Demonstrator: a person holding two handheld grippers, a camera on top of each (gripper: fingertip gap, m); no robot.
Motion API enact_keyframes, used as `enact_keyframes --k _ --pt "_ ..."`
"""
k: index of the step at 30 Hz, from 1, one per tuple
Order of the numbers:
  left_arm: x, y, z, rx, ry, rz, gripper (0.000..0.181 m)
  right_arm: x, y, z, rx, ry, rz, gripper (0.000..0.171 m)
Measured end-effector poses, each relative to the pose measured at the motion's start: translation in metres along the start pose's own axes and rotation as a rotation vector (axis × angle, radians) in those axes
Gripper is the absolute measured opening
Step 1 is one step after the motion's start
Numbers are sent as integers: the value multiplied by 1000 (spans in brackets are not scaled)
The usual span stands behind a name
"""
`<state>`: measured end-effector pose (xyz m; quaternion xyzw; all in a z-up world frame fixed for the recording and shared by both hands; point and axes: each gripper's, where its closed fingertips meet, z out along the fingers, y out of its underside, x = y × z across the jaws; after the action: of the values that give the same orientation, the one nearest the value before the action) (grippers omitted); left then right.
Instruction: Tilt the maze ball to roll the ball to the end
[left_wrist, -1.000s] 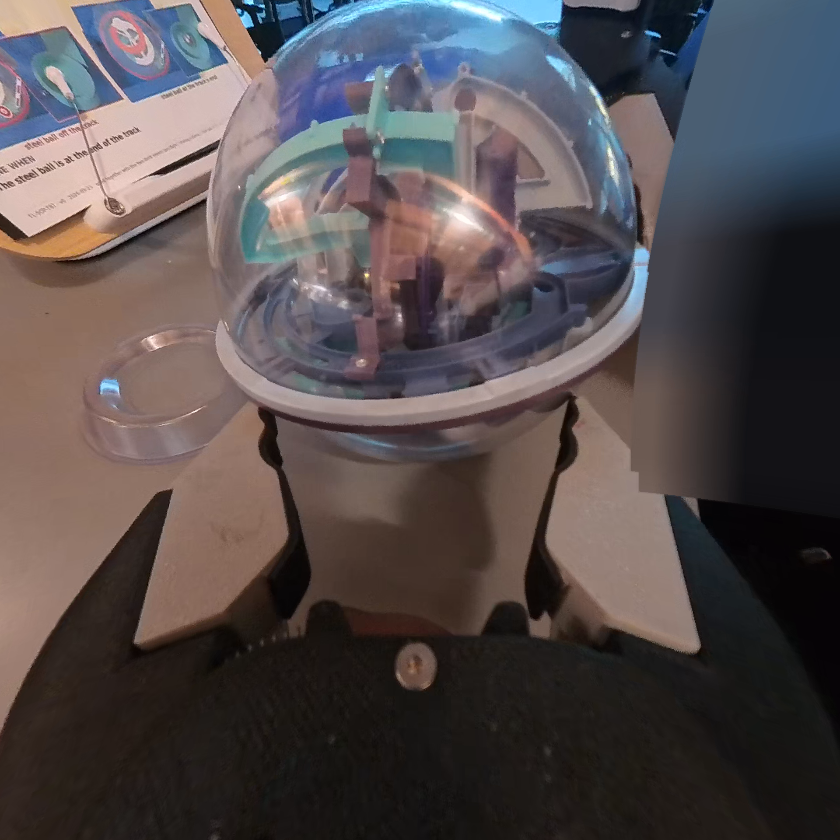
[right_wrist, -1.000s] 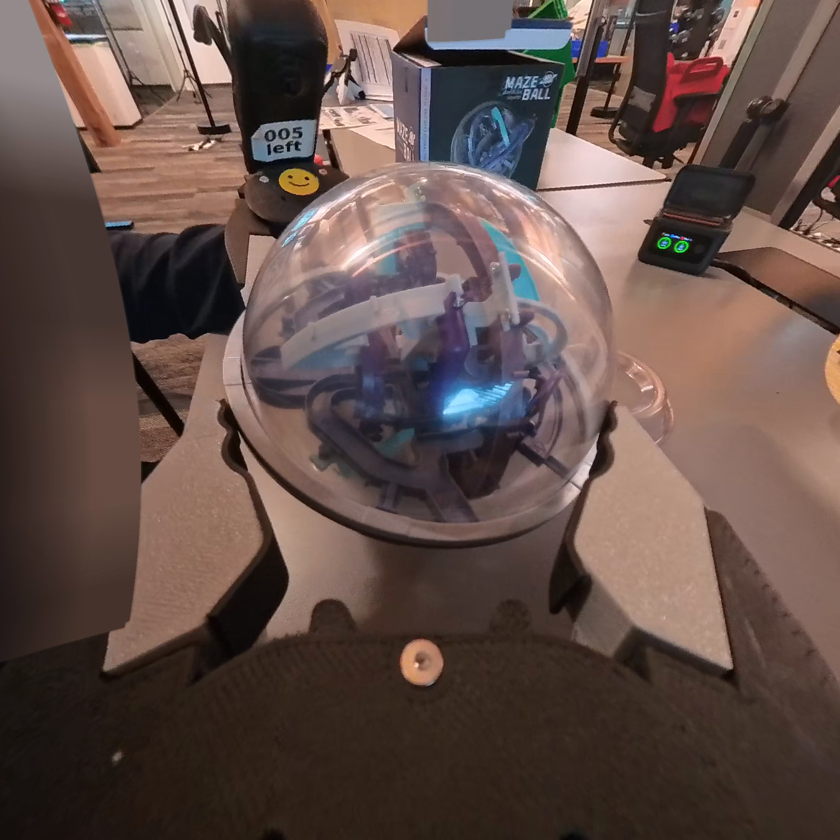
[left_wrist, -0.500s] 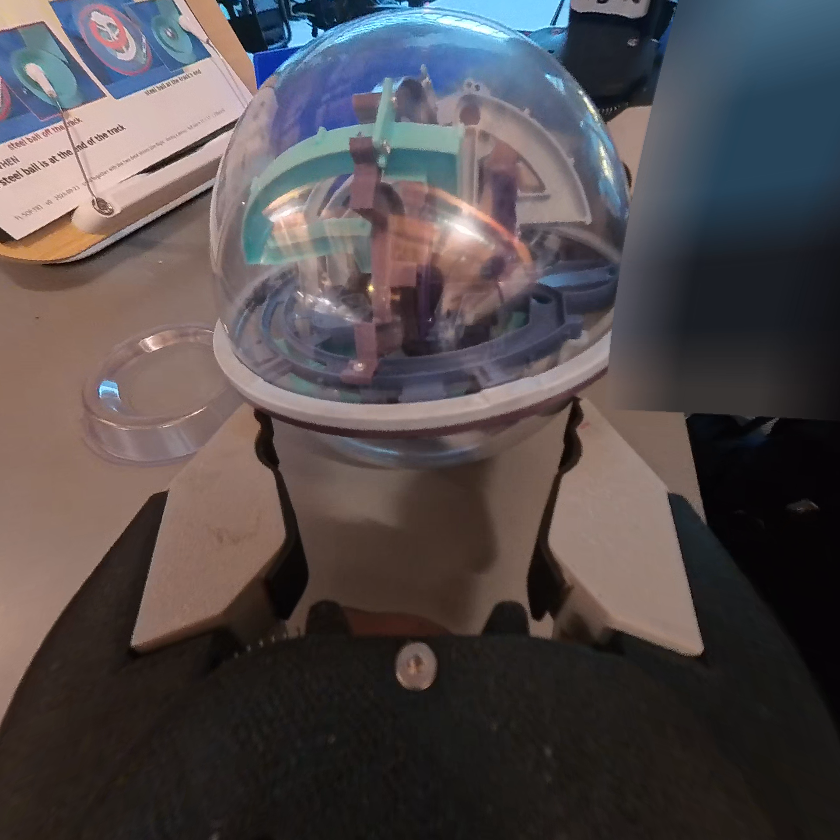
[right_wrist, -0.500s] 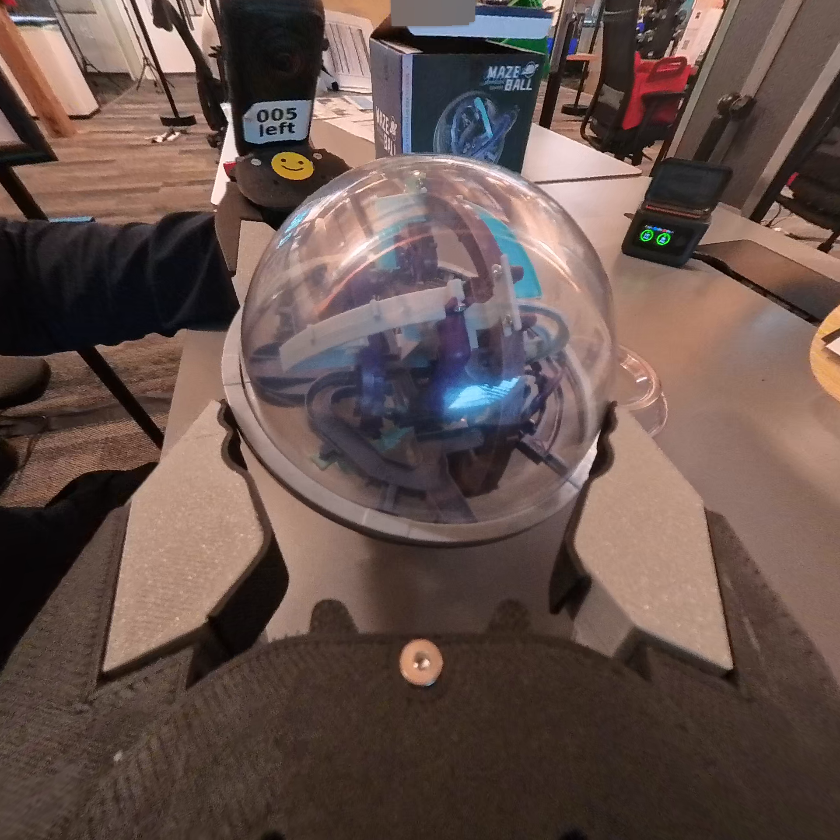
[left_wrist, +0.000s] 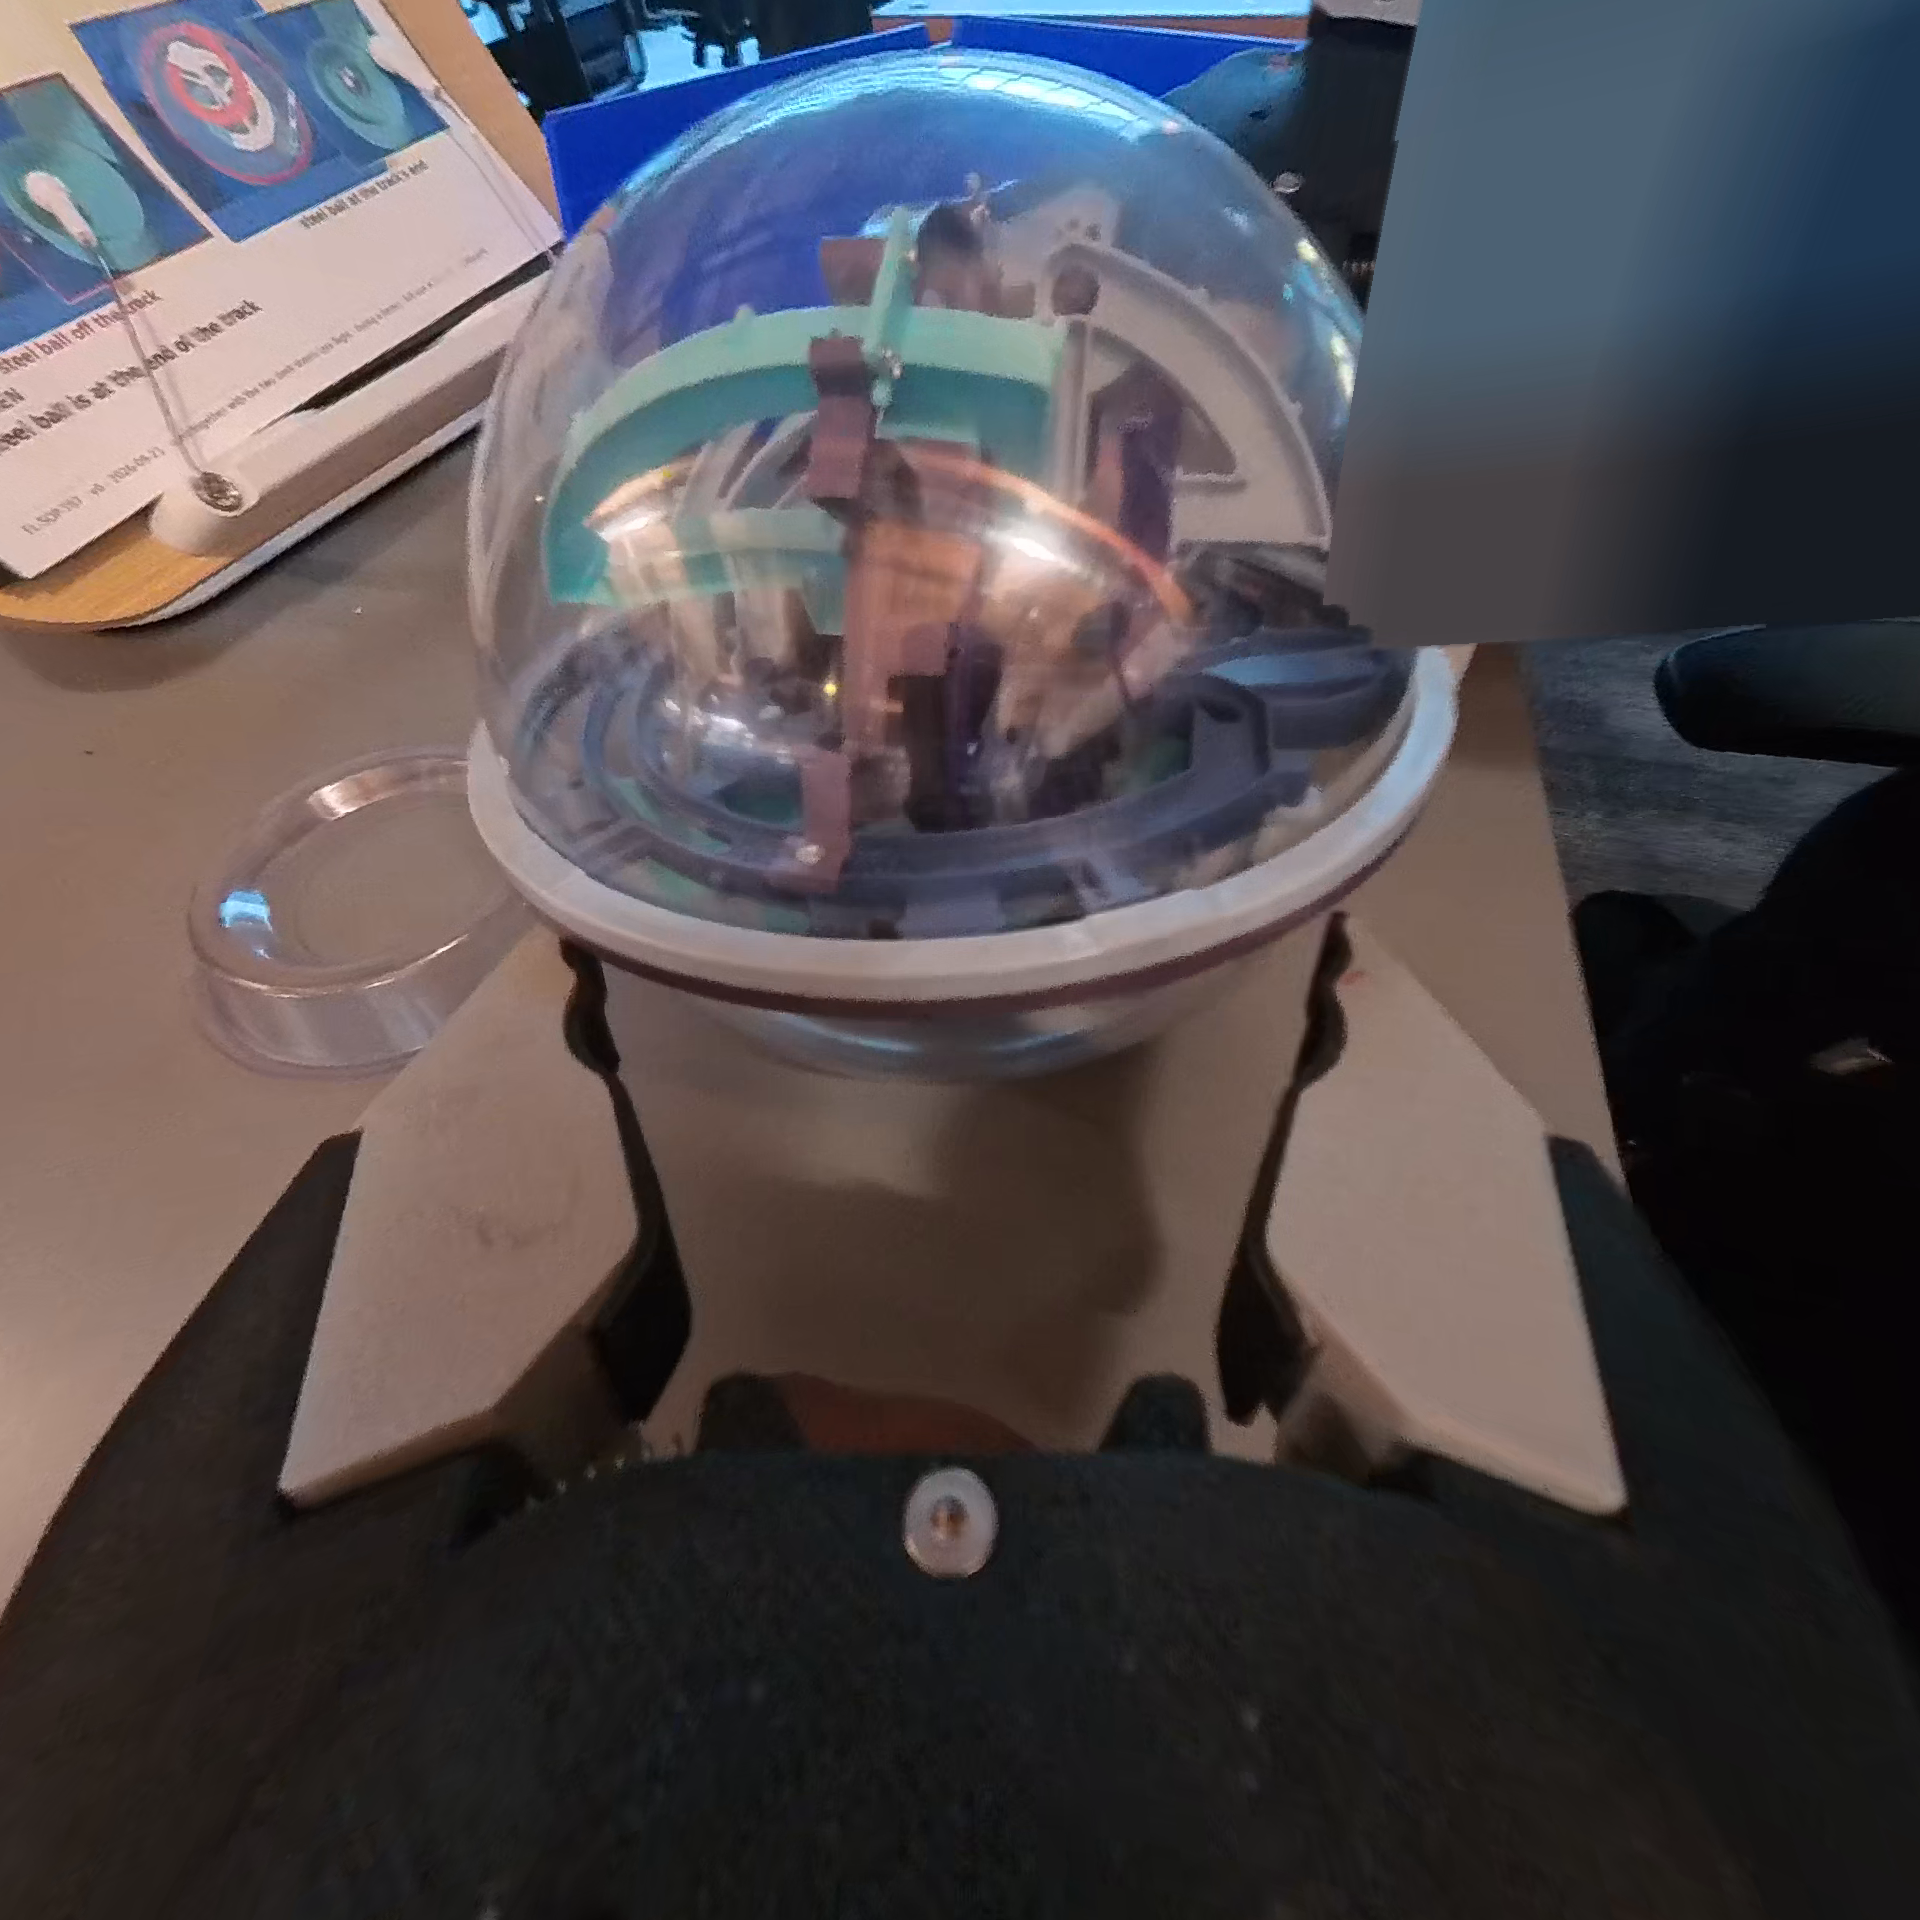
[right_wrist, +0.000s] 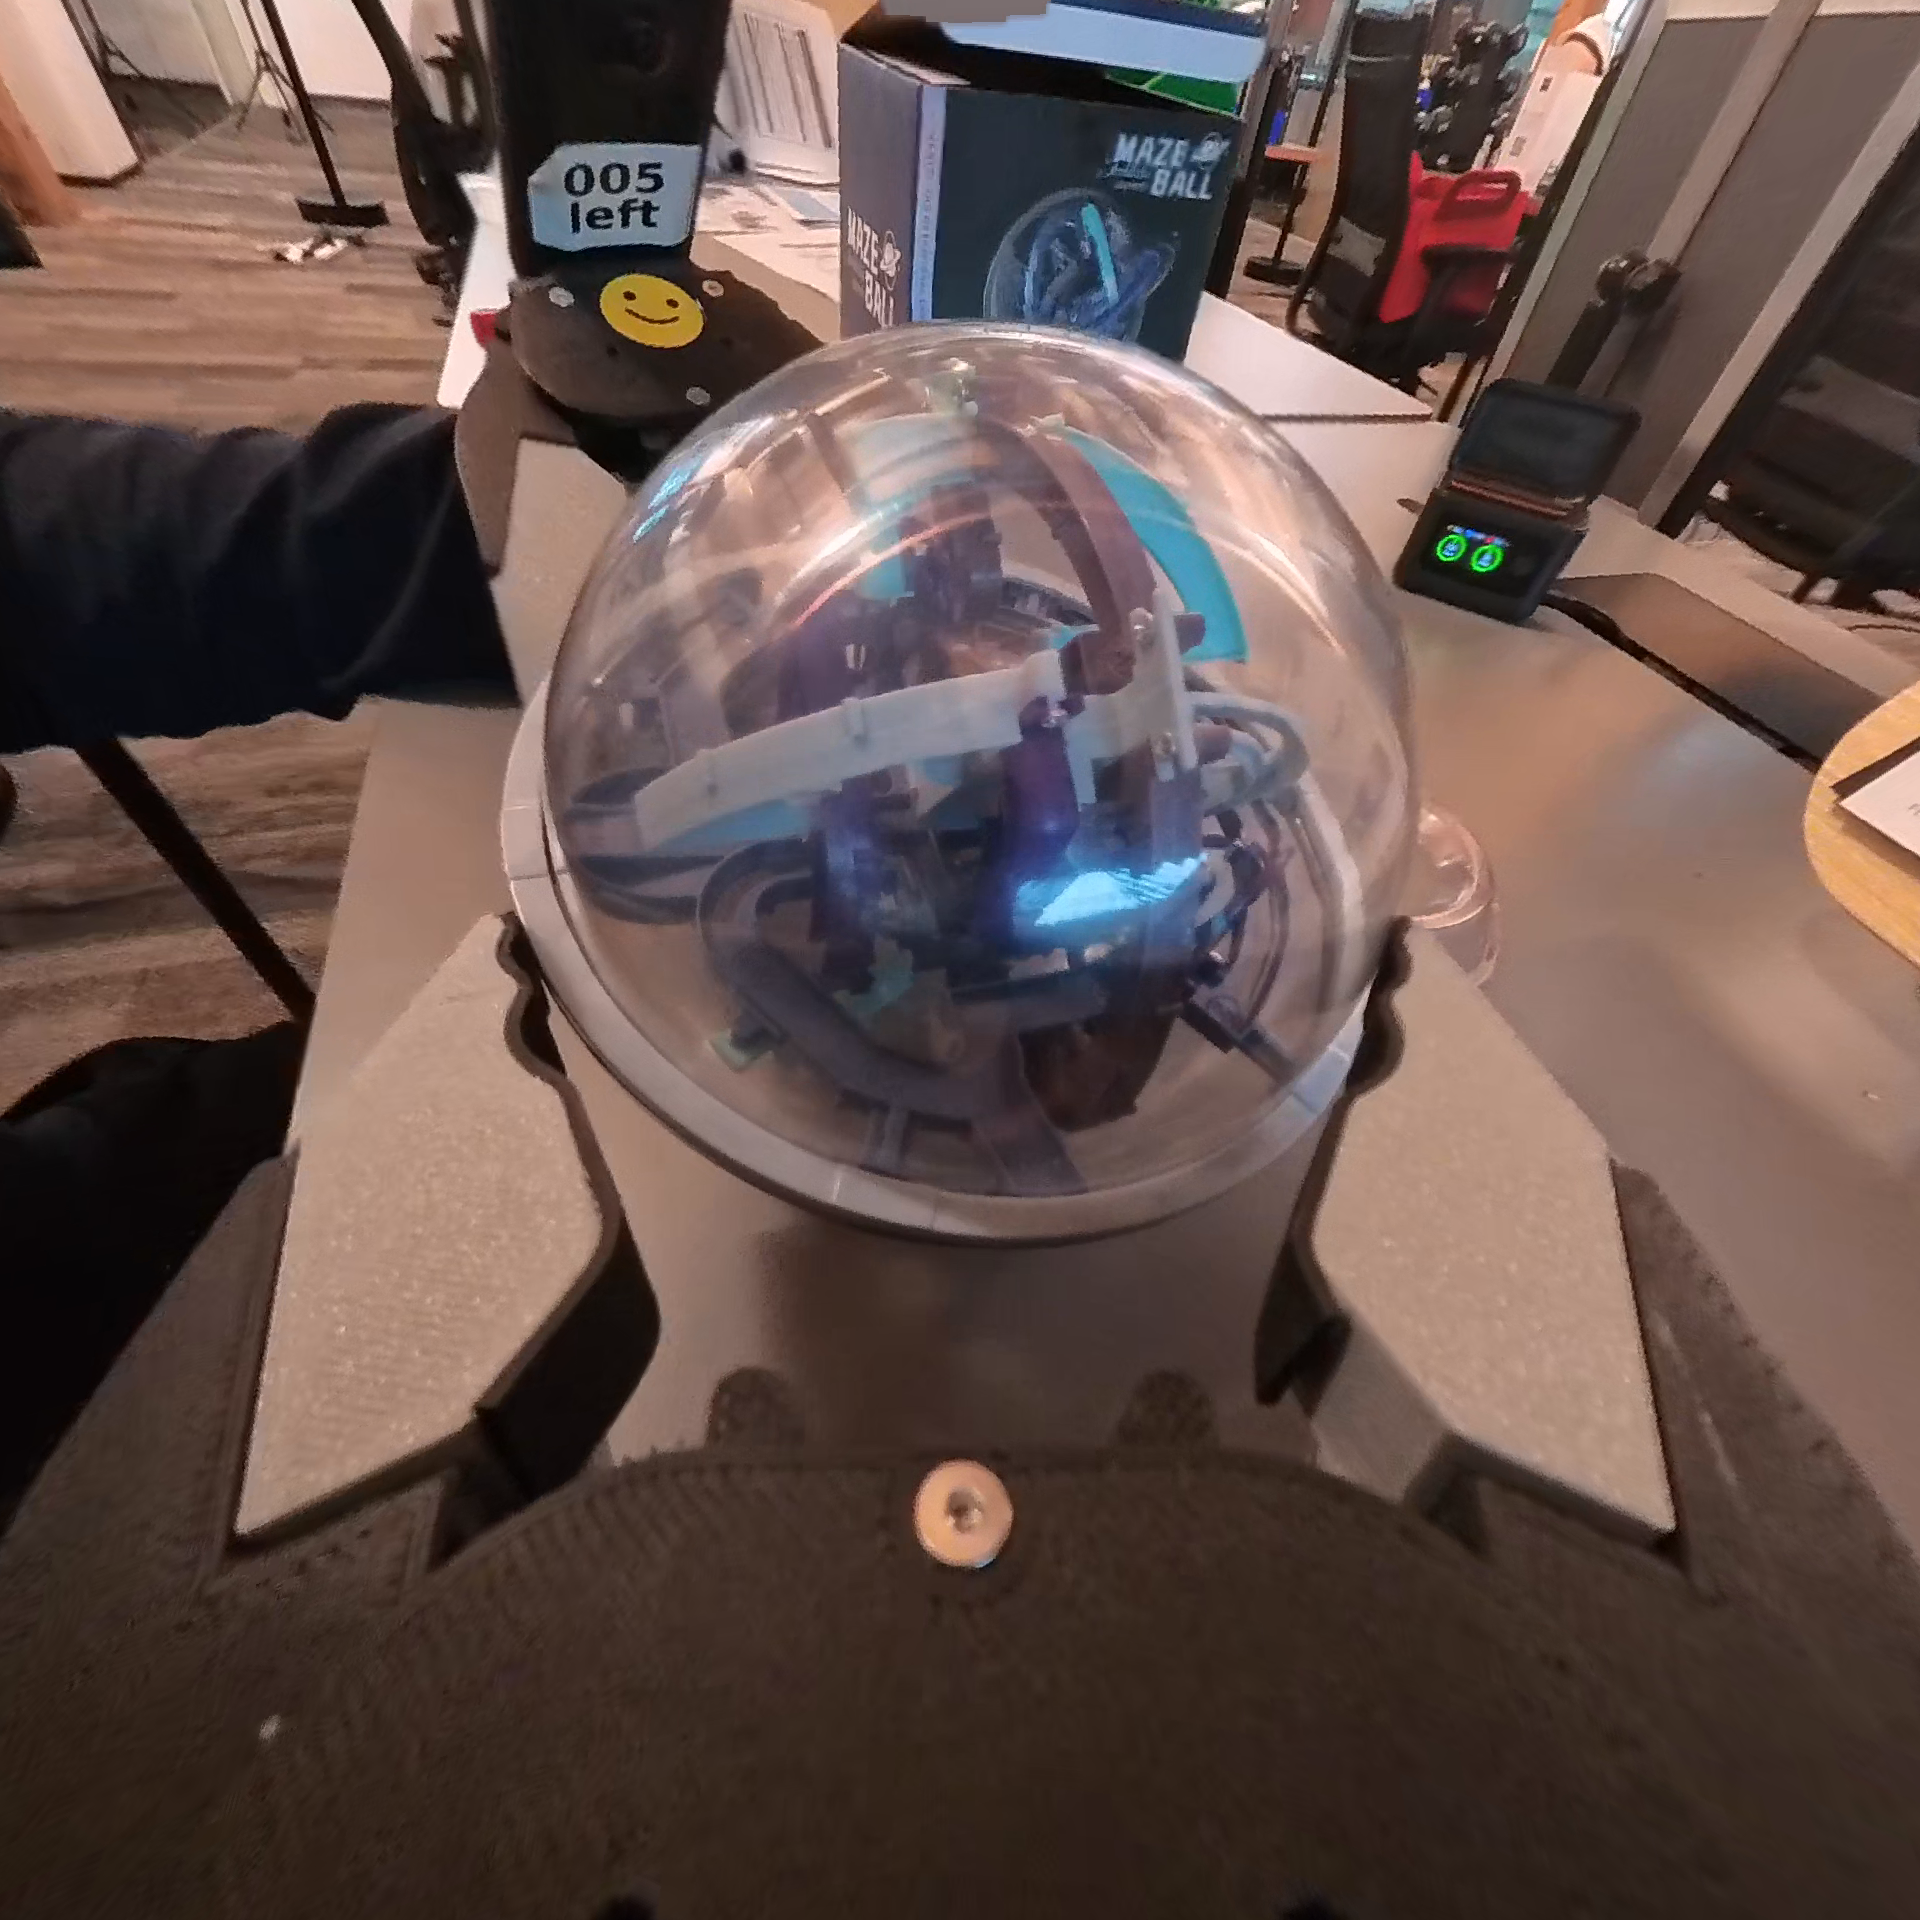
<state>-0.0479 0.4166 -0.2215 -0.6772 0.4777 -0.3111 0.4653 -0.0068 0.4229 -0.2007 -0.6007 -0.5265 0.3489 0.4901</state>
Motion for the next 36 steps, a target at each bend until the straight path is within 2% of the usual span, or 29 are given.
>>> enact_keyframes --k 2,6,7,10,15,18,22,25,29,33,36 --pt "8 1 -1 -4 61 -16 145 -2 -1 0 1 18 -37 149" --pt "15 -13 -7 73 163 -153 155 -3 -1 1 -5 49 -94 149" --pt "13 -17 -9 96 175 -191 153 -4 -1 1 -7 55 -98 149" --pt "-1 -18 -8 118 133 -258 131 -3 -1 1 -11 64 -91 149" --pt "-2 -19 -6 115 137 -262 131 -2 0 -1 -13 49 -60 149" --pt "-3 -20 -7 116 142 -265 130 -2 -5 -5 22 -6 22 148" --pt "-4 -21 -8 127 142 -264 129 4 -14 -13 80 -58 161 137" --pt "-4 -20 -9 126 146 -252 128 15 -17 -18 115 -53 262 138" --pt "-3 -20 -9 122 146 -240 128 22 -2 -16 58 -73 419 149" --pt "-3 -20 -9 121 149 -236 128 7 4 -10 -7 -241 572 137" --pt "-4 -20 -10 121 146 -233 128 7 5 -10 -30 -289 599 133"
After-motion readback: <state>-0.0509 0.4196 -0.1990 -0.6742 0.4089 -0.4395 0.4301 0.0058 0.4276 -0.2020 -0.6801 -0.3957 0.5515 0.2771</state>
